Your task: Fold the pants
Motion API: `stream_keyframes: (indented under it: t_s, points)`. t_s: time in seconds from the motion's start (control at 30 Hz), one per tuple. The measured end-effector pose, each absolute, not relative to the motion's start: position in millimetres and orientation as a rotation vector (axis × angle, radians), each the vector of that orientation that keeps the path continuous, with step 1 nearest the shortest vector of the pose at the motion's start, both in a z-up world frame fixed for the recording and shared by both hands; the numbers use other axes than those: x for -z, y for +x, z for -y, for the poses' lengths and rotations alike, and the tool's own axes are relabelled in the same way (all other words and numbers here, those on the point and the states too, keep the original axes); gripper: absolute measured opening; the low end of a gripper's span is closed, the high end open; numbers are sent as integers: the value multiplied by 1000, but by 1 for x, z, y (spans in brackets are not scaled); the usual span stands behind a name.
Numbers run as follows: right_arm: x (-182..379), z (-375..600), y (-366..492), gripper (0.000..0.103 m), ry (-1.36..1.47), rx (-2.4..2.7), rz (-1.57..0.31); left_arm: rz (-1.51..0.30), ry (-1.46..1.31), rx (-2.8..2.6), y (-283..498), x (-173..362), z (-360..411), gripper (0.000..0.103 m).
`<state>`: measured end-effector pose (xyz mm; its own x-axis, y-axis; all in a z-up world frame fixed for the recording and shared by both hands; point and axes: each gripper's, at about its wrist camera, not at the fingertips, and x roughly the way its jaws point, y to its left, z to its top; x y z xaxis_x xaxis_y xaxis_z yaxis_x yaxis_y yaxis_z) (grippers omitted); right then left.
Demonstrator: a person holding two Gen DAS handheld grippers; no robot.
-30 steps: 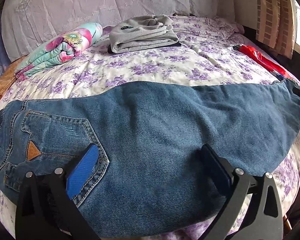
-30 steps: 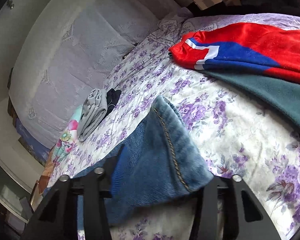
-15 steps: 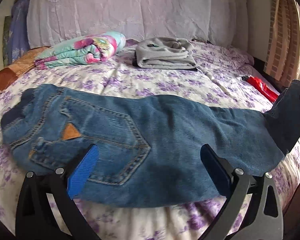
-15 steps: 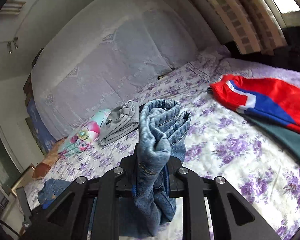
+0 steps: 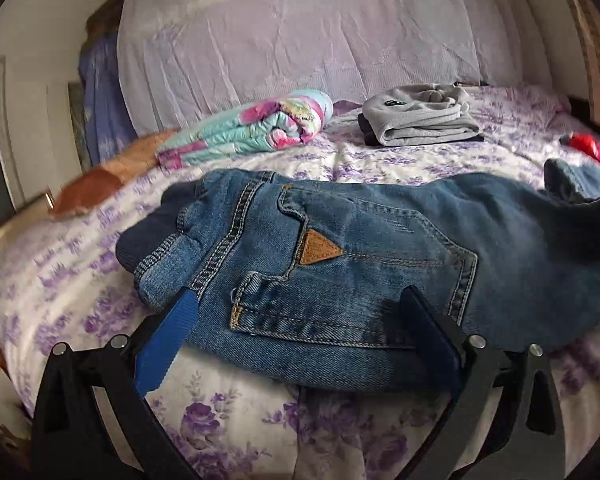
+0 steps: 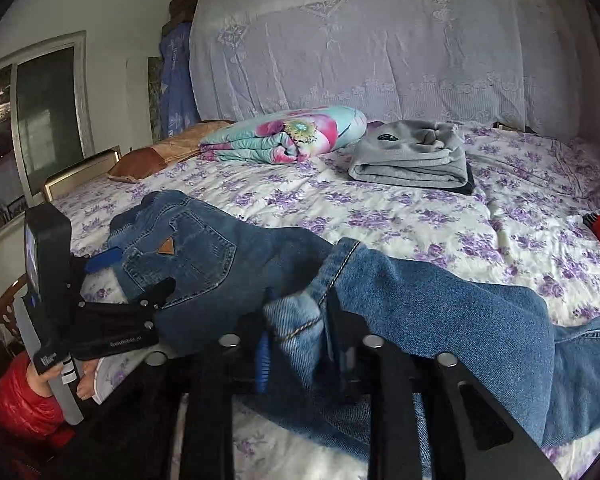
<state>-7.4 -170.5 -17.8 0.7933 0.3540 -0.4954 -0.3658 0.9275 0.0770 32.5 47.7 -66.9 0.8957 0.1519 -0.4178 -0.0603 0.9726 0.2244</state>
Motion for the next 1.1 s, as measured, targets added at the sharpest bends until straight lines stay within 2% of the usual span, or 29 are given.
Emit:
stream_keyframes:
  t_s: [0.03, 0.13, 0.3, 0.37, 0.43, 0.5, 0.67, 0.93, 0.97, 1.0, 1.03, 1.07, 1.1]
  points:
    - [16, 180, -13, 58, -14, -352, -517, -429, 223, -122, 30, 66, -46, 98]
    - [9, 227, -29, 58, 28, -212, -484, -461, 147, -71, 33, 64, -57, 98]
    - [2, 338, -54, 59, 272, -25, -488, -456, 128, -57, 31, 65, -59, 98]
    - [0, 339, -67, 60, 220, -33, -480, -459, 120, -51, 31, 66, -61, 98]
    - [4, 326, -71, 71, 126, -57, -518, -461, 120, -49, 32, 66, -61, 98]
    - [16, 342, -66, 71, 215, -66, -586, -461, 123, -50, 34, 65, -61, 98]
    - [64, 422, -70, 71, 724, -40, -665, -459, 122, -48, 32, 65, -63, 98]
    - [77, 442, -43, 71, 875, -67, -631, -458, 122, -46, 33, 65, -64, 98]
    - [78, 442, -41, 69, 872, -66, -619, -458, 122, -46, 33, 65, -64, 98]
    - [78, 440, -40, 59, 859, -59, -601, -459, 123, -47, 33, 65, -63, 98]
    - [77, 440, -41, 37, 843, -45, -586, -459, 123, -47, 33, 65, -63, 98]
    - [78, 440, -43, 24, 836, -42, -571, -458, 123, -46, 32, 65, -63, 98]
    - [79, 444, -47, 8, 866, -57, -540, -458, 123, -45, 32, 65, -63, 98]
